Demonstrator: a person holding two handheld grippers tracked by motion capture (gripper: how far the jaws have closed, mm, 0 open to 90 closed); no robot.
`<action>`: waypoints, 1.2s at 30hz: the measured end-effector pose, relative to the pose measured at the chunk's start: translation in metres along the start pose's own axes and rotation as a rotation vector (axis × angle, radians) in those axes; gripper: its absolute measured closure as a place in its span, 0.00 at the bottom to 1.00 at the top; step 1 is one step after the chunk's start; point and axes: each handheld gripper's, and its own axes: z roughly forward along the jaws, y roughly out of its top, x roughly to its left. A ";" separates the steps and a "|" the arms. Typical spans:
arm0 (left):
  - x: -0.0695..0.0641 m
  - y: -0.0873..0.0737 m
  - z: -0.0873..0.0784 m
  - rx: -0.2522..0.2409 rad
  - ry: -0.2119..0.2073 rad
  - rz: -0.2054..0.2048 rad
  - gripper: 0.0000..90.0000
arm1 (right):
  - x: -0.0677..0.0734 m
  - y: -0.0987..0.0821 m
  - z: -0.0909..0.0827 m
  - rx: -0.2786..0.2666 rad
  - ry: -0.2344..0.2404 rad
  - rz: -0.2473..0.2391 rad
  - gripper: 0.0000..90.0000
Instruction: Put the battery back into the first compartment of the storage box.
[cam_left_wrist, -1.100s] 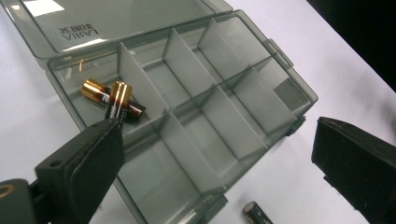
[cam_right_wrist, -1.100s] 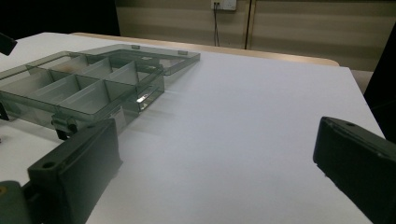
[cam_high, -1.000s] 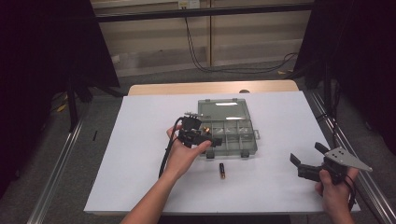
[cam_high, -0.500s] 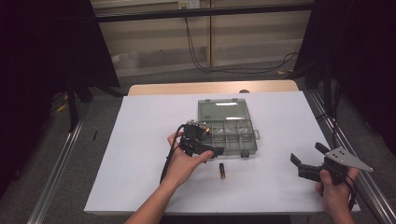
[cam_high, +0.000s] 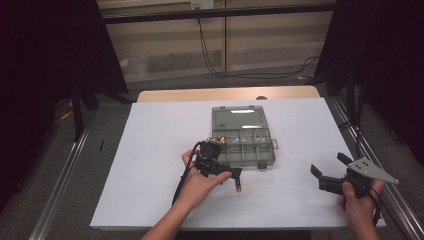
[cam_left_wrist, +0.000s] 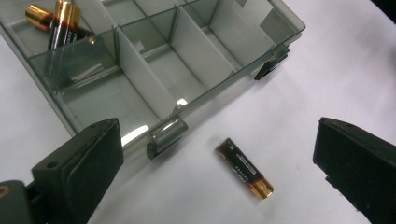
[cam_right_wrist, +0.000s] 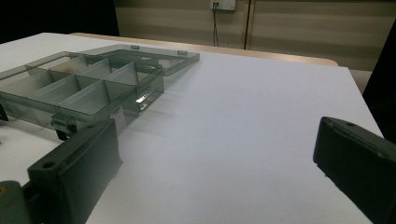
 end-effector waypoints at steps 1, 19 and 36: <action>-0.001 -0.001 0.001 0.007 0.005 -0.005 0.03 | 0.000 0.000 0.000 0.000 0.000 -0.001 0.00; -0.018 -0.013 0.006 0.032 0.035 0.002 0.13 | 0.000 0.000 -0.001 0.000 -0.002 0.004 0.00; -0.026 -0.020 0.023 0.101 0.054 0.036 0.37 | -0.001 0.001 -0.001 -0.001 -0.004 0.003 0.00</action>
